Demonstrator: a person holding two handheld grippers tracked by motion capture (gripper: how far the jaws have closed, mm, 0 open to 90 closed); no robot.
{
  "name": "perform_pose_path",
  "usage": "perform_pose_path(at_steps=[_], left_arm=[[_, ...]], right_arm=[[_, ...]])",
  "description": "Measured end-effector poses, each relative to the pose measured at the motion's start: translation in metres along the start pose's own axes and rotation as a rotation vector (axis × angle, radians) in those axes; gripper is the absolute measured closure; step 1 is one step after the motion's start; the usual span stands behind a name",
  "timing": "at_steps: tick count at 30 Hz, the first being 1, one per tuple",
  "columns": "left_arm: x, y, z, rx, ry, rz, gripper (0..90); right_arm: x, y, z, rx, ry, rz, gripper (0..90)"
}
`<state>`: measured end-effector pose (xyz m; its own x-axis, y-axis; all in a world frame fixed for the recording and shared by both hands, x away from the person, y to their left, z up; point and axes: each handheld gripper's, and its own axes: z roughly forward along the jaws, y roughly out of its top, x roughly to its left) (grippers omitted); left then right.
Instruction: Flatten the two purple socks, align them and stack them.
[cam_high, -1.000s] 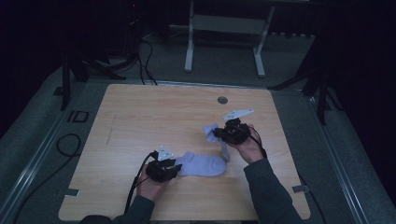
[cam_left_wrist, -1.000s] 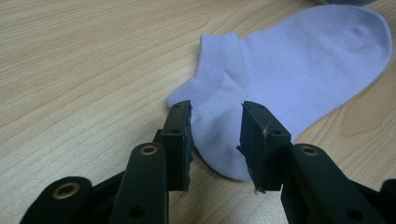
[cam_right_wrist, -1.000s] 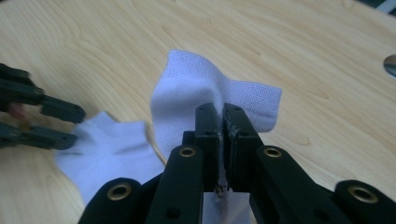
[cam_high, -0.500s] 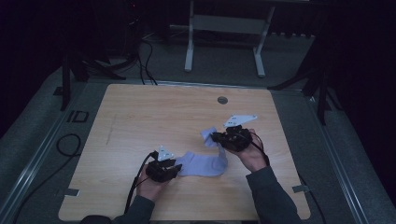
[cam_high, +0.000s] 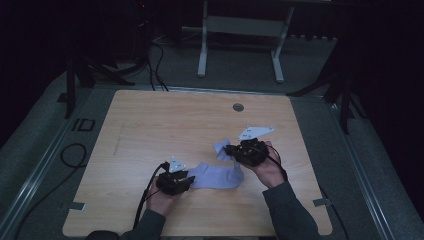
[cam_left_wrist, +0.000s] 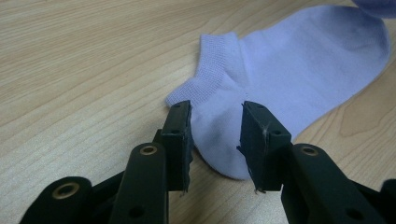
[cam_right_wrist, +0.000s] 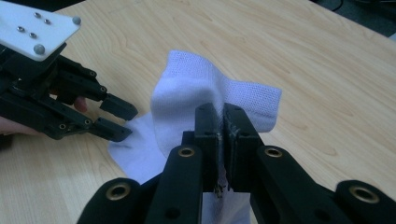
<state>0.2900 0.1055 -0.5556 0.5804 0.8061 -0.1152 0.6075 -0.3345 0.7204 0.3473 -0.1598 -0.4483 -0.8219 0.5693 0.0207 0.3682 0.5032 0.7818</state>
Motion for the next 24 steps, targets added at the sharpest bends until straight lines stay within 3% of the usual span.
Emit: perform_pose_path(at_steps=[11, 24], left_arm=[[-0.001, 0.001, -0.004, -0.012, -0.007, -0.001, 63.5], [-0.007, 0.013, -0.019, -0.065, -0.086, 0.006, 63.5]], right_arm=[[0.015, -0.014, 0.035, 0.056, 0.058, 0.002, 84.9], [0.023, -0.025, 0.065, 0.076, 0.075, 0.035, 84.9]])
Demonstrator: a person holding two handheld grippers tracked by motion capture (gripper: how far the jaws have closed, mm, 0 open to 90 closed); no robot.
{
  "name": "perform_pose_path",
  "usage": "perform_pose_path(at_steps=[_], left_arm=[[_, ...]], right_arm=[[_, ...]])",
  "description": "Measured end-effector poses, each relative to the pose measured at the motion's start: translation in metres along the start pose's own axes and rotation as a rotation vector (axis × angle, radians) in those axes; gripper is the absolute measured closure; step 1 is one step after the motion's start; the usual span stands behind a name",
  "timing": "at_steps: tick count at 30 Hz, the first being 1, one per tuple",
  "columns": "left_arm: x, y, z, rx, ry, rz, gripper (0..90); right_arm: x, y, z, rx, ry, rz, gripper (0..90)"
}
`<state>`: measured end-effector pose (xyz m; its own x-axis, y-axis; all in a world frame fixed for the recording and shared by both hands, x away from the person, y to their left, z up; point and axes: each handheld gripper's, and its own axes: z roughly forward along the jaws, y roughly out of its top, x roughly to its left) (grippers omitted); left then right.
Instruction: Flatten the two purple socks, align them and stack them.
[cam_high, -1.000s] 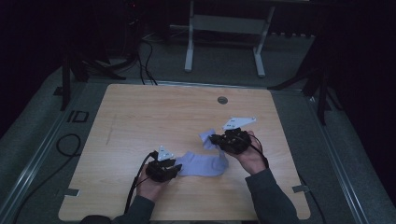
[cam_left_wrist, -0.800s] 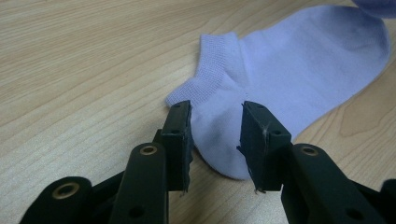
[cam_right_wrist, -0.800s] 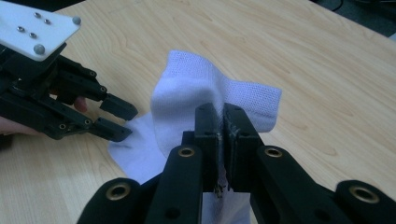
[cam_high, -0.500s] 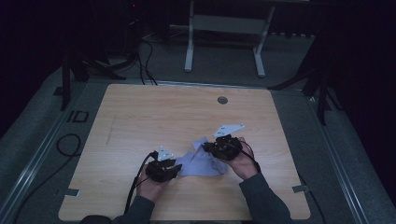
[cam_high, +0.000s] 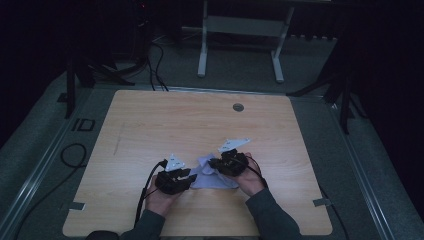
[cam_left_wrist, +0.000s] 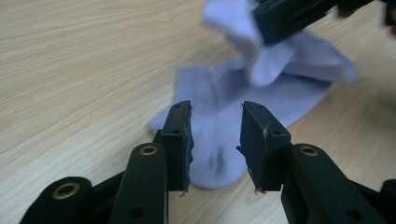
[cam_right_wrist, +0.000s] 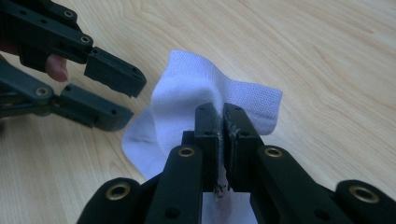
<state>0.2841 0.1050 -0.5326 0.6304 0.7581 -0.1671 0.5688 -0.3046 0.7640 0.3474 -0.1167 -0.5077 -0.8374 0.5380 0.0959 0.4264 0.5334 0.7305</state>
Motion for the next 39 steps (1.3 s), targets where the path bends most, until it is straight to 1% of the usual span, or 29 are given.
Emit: perform_pose_path(at_steps=[1, 2, 5, 6, 8, 9, 10, 12, 14, 16, 18, 19, 20, 21, 22, 23, 24, 25, 26, 28, 29, 32, 33, 34, 35, 36, 37, 39], left_arm=[[-0.002, 0.002, 0.002, 0.0, -0.015, 0.003, 63.5], [-0.004, 0.004, 0.005, 0.003, -0.018, 0.007, 63.5], [-0.006, 0.005, 0.009, 0.005, -0.018, 0.01, 64.3], [-0.006, 0.006, 0.011, 0.009, -0.01, 0.011, 66.8], [-0.006, 0.006, 0.013, 0.008, -0.013, 0.009, 72.2], [-0.006, 0.007, 0.014, 0.008, -0.014, 0.009, 72.2], [-0.005, 0.007, 0.015, 0.009, -0.015, 0.012, 75.7], [-0.006, 0.006, 0.016, 0.013, -0.013, 0.017, 87.3], [-0.006, 0.006, 0.016, 0.013, -0.006, 0.024, 88.5], [-0.006, 0.006, 0.016, 0.011, -0.003, 0.022, 88.7], [-0.005, 0.006, 0.015, 0.009, 0.0, 0.021, 88.8], [-0.005, 0.006, 0.015, 0.009, 0.0, 0.019, 88.9], [-0.005, 0.005, 0.014, 0.009, 0.001, 0.019, 88.8], [-0.004, 0.005, 0.014, 0.008, 0.002, 0.019, 88.8], [-0.004, 0.005, 0.014, 0.006, 0.003, 0.016, 88.9], [-0.004, 0.005, 0.014, 0.005, 0.004, 0.015, 88.9], [-0.003, 0.005, 0.013, 0.009, 0.004, 0.02, 88.8], [-0.004, 0.005, 0.013, 0.007, 0.005, 0.014, 88.9], [-0.004, 0.005, 0.013, 0.006, 0.006, 0.013, 88.9], [-0.004, 0.005, 0.014, 0.008, 0.007, 0.009, 88.9], [-0.004, 0.005, 0.014, 0.008, 0.008, 0.009, 88.8], [-0.004, 0.004, 0.014, 0.014, 0.01, 0.013, 88.8], [-0.004, 0.004, 0.014, 0.016, 0.01, 0.014, 88.8], [-0.003, 0.003, 0.014, 0.017, 0.012, 0.014, 88.8], [-0.003, 0.003, 0.014, 0.017, 0.013, 0.013, 88.8], [-0.003, 0.003, 0.014, 0.016, 0.015, 0.009, 88.8], [-0.002, 0.003, 0.014, 0.018, 0.015, 0.009, 88.9], [-0.001, 0.002, 0.013, 0.018, 0.016, 0.006, 88.8]], right_arm=[[0.001, 0.0, 0.002, 0.001, 0.002, -0.003, 84.9], [0.004, 0.0, 0.005, 0.006, 0.007, -0.007, 84.9], [0.006, 0.0, 0.007, 0.008, 0.008, -0.01, 84.9], [0.007, 0.0, 0.009, 0.009, 0.013, -0.012, 84.9], [0.007, 0.0, 0.009, 0.011, 0.017, -0.018, 84.8], [0.007, 0.0, 0.009, 0.011, 0.017, -0.018, 84.8], [0.008, -0.001, 0.009, 0.013, 0.017, -0.021, 84.9], [0.01, -0.001, 0.008, 0.012, 0.02, -0.026, 84.2], [0.01, 0.0, 0.007, 0.012, 0.022, -0.029, 83.5], [0.011, 0.0, 0.004, 0.008, 0.022, -0.034, 78.7], [0.012, 0.002, -0.003, -0.017, 0.018, -0.033, 70.9], [0.011, 0.002, -0.009, -0.041, 0.013, -0.03, 66.2], [0.008, 0.002, -0.02, -0.069, -0.003, -0.023, 64.4], [0.008, 0.002, -0.02, -0.069, -0.003, -0.023, 64.4], [0.004, -0.001, -0.031, -0.07, -0.04, -0.022, 64.3], [0.004, -0.001, -0.031, -0.07, -0.04, -0.022, 64.3], [0.002, -0.003, -0.035, -0.063, -0.061, -0.024, 64.7], [-0.001, -0.009, -0.04, -0.042, -0.1, -0.019, 65.7], [-0.004, -0.014, -0.042, -0.024, -0.126, -0.02, 65.9], [-0.011, -0.024, -0.044, 0.016, -0.16, 0.013, 65.8], [-0.016, -0.032, -0.044, 0.037, -0.185, 0.03, 65.7], [-0.026, -0.046, -0.038, 0.082, -0.185, 0.095, 64.7], [-0.029, -0.05, -0.035, 0.09, -0.188, 0.106, 64.9], [-0.033, -0.054, -0.03, 0.107, -0.186, 0.119, 68.0], [-0.033, -0.054, -0.03, 0.107, -0.186, 0.119, 68.0], [-0.033, -0.056, -0.028, 0.117, -0.193, 0.117, 70.3], [-0.034, -0.057, -0.025, 0.136, -0.194, 0.111, 76.7], [-0.034, -0.059, -0.022, 0.154, -0.201, 0.101, 86.4]])
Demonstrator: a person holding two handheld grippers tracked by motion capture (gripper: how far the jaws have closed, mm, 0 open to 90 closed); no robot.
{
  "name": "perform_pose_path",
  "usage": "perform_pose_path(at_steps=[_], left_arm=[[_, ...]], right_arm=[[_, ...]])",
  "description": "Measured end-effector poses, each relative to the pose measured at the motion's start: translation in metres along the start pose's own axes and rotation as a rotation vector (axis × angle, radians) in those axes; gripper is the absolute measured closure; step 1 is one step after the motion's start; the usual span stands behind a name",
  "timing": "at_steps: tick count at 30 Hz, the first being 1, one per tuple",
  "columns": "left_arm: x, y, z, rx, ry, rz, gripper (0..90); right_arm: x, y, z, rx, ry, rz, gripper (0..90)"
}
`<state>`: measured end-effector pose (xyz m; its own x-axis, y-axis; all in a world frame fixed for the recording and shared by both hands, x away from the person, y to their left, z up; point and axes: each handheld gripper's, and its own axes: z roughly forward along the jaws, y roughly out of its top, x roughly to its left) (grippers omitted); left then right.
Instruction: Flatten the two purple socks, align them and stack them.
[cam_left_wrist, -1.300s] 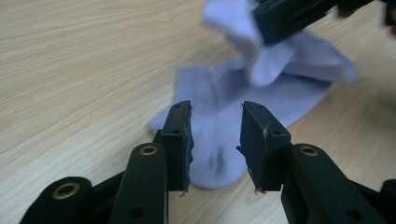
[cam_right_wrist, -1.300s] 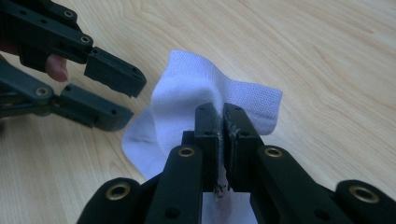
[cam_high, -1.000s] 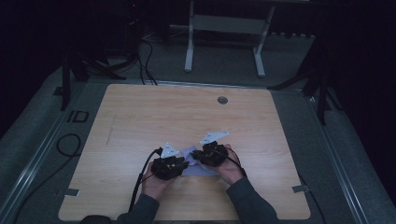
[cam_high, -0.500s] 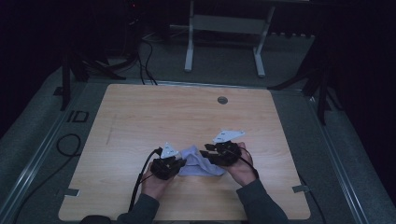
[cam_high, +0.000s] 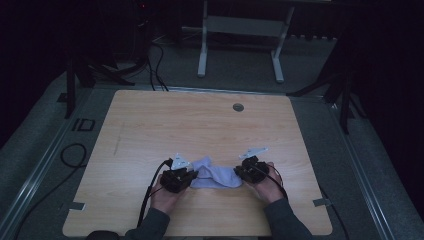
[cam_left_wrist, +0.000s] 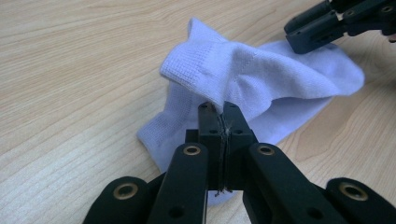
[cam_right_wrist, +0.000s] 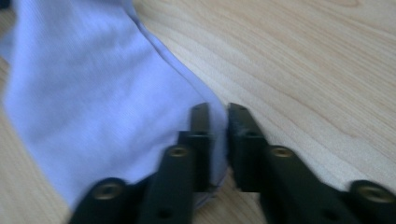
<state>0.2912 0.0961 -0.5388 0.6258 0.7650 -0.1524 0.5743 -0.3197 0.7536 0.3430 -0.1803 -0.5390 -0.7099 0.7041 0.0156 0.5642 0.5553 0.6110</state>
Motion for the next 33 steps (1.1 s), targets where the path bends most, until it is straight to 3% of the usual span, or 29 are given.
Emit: perform_pose_path(at_steps=[12, 27, 29, 33], left_arm=[[0.008, -0.005, -0.006, 0.019, 0.013, -0.02, 88.8], [0.012, -0.016, -0.005, 0.122, 0.024, -0.025, 88.0], [0.012, -0.016, -0.004, 0.136, 0.054, -0.012, 85.1], [0.013, -0.015, -0.007, 0.124, 0.081, -0.001, 68.1]], right_arm=[[-0.001, 0.002, -0.013, -0.085, -0.021, 0.023, 88.9], [0.003, -0.006, 0.003, -0.043, -0.057, -0.007, 88.7], [0.004, -0.006, 0.004, -0.038, -0.059, -0.01, 88.6], [0.004, -0.007, 0.004, -0.033, -0.067, -0.015, 88.0]])
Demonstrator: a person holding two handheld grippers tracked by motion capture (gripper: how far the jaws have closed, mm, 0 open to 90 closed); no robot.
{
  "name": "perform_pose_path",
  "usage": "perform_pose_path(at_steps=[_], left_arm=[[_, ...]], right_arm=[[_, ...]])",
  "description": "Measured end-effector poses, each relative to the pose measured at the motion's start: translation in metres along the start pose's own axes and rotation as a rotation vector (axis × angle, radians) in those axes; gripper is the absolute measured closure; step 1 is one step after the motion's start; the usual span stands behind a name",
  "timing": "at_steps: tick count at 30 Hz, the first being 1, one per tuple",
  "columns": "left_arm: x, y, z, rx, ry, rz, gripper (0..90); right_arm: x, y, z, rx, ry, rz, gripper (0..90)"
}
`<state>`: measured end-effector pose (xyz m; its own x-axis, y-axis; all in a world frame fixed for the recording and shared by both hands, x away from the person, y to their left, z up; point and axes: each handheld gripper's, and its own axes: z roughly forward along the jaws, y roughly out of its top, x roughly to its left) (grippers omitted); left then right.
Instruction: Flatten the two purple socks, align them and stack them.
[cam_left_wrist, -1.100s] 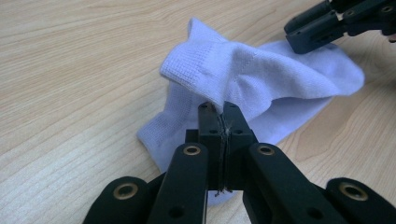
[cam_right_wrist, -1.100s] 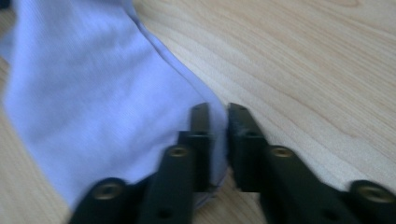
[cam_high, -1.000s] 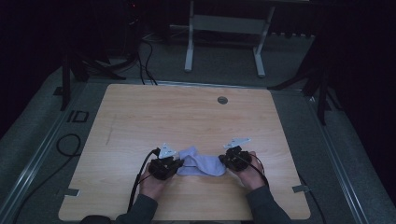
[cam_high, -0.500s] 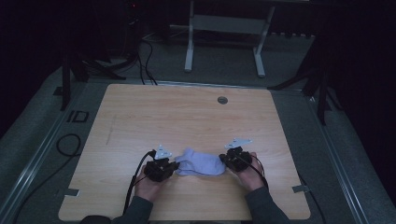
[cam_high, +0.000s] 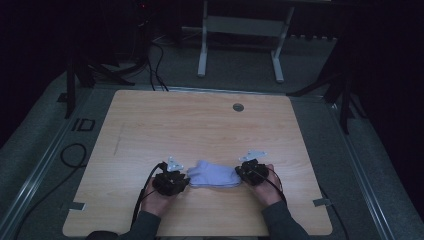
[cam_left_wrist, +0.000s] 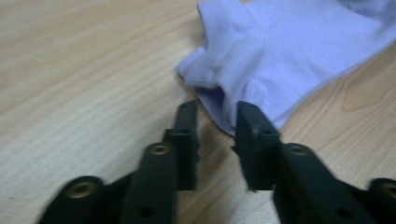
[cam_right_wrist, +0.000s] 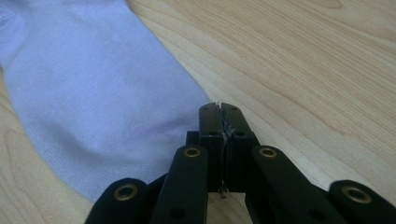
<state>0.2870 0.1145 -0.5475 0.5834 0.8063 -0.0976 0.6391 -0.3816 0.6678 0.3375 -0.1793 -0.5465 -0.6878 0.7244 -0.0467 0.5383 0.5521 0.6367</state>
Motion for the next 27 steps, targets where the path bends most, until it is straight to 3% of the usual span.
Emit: perform_pose_path(at_steps=[3, 8, 14, 20, 27], left_arm=[[0.001, 0.001, -0.003, -0.029, 0.0, -0.008, 61.0], [0.004, 0.002, -0.008, -0.069, 0.001, -0.02, 56.4], [0.015, 0.002, -0.012, -0.107, 0.011, -0.045, 53.2], [0.028, 0.002, -0.009, -0.119, 0.062, -0.08, 50.0], [0.042, 0.001, -0.011, -0.134, 0.107, -0.135, 48.8]], right_arm=[[0.0, 0.0, -0.001, -0.005, 0.001, 0.0, 85.3], [0.001, 0.0, -0.003, -0.022, 0.004, 0.001, 78.5], [-0.003, 0.001, -0.013, -0.085, 0.027, 0.026, 68.2], [-0.013, -0.002, -0.017, -0.12, 0.04, 0.076, 60.5], [-0.025, -0.006, -0.02, -0.142, 0.037, 0.127, 57.4]])
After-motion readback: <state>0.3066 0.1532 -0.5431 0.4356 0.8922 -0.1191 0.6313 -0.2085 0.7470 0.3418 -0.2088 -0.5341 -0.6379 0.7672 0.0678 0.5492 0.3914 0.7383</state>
